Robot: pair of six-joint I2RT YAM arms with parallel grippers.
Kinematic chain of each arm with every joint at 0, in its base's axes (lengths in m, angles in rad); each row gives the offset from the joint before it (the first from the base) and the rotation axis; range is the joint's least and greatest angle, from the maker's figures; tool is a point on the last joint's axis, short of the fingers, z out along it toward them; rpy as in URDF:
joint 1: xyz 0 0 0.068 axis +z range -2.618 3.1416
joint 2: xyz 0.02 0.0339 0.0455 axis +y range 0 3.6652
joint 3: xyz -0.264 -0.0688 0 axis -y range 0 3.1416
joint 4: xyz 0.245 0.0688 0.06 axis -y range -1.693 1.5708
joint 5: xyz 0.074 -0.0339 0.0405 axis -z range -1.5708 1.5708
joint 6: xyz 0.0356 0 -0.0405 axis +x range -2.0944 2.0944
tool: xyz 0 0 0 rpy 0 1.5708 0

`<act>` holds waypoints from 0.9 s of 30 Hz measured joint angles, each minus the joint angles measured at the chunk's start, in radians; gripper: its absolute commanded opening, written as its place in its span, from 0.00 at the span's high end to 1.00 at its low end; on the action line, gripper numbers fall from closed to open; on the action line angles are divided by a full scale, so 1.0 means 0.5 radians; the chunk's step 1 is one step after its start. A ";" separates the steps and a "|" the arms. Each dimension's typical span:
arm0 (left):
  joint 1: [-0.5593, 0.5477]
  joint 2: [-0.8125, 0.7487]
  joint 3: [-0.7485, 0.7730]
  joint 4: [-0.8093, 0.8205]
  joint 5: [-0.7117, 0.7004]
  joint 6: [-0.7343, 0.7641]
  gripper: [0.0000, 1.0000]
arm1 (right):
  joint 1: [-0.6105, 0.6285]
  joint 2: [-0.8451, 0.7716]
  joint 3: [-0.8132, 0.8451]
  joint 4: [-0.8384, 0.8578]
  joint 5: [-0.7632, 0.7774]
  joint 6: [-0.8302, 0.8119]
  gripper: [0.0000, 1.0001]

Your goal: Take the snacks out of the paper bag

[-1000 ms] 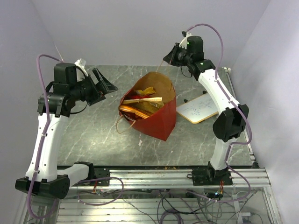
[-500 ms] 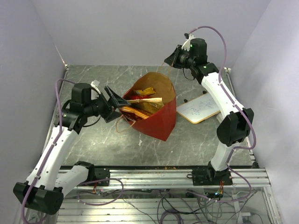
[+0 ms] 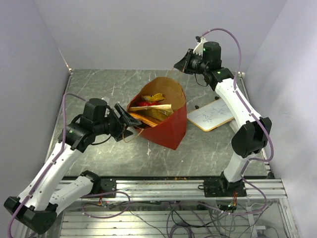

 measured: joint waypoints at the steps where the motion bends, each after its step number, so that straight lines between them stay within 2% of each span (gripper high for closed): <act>1: -0.004 -0.019 -0.008 -0.017 -0.006 -0.011 0.33 | 0.000 -0.008 -0.008 -0.001 -0.005 -0.003 1.00; 3: -0.007 -0.045 -0.012 -0.043 -0.018 -0.031 0.37 | 0.000 -0.015 -0.013 -0.004 -0.014 -0.010 1.00; 7: -0.011 -0.063 -0.013 -0.058 -0.039 -0.066 0.35 | 0.000 -0.025 -0.018 -0.014 -0.034 -0.025 1.00; 8: -0.014 -0.059 -0.012 -0.060 -0.040 -0.071 0.38 | 0.000 -0.029 -0.019 -0.018 -0.038 -0.029 1.00; 11: -0.030 -0.032 -0.012 -0.063 -0.054 -0.085 0.51 | 0.000 -0.040 -0.020 -0.036 -0.051 -0.037 1.00; 15: -0.049 0.024 0.013 -0.117 -0.098 -0.090 0.76 | 0.000 -0.056 -0.037 -0.047 -0.054 -0.042 1.00; 19: -0.056 0.039 0.130 -0.231 -0.193 -0.073 0.92 | 0.000 -0.066 -0.044 -0.050 -0.060 -0.046 1.00; 27: -0.063 0.160 0.388 -0.431 -0.372 -0.004 0.93 | 0.000 -0.127 -0.079 -0.105 -0.073 -0.089 1.00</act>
